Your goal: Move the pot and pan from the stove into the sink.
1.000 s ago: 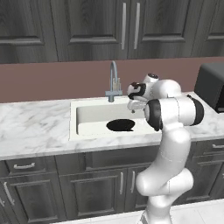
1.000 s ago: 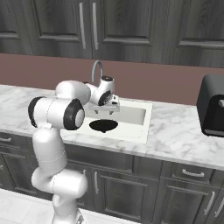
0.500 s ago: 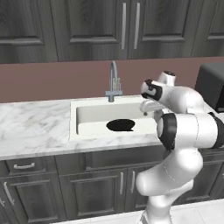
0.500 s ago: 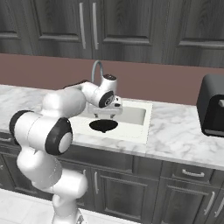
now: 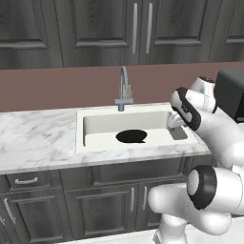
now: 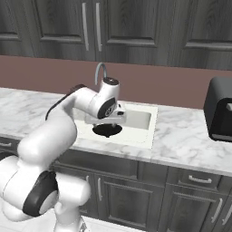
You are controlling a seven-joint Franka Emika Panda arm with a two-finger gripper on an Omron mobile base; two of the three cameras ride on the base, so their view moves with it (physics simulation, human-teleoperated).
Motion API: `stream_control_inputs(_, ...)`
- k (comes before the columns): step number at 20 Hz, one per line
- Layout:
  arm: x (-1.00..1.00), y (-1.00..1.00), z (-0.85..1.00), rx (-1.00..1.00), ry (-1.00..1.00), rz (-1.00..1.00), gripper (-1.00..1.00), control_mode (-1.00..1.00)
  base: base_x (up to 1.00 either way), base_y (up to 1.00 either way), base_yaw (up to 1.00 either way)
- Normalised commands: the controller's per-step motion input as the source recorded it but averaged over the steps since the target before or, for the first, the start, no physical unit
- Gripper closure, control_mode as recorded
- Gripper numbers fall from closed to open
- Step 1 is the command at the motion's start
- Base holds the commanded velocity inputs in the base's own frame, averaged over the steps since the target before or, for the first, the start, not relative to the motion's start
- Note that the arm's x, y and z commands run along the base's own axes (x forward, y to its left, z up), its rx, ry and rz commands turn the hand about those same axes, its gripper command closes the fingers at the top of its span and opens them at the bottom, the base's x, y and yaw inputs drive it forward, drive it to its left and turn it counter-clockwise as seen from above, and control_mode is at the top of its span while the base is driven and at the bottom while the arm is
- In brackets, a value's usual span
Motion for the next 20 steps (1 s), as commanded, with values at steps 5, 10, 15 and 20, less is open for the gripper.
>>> stream_control_inputs(5, -1.00, -0.02, 0.35, 0.00, -0.22, 0.03, -1.00, -1.00, 0.00, 0.00, 0.00)
stream_control_inputs(10, -0.90, 0.00, 0.07, -0.03, -0.30, 0.03, -1.00, -1.00, 0.00, 0.00, 0.00)
stream_control_inputs(15, -0.89, 0.00, 0.00, -0.08, -0.28, 0.05, -1.00, -1.00, 0.00, 0.00, 0.00)
stream_control_inputs(20, -0.39, 0.18, -0.22, -0.18, -0.36, 0.04, -1.00, -1.00, 0.00, 0.00, 0.00)
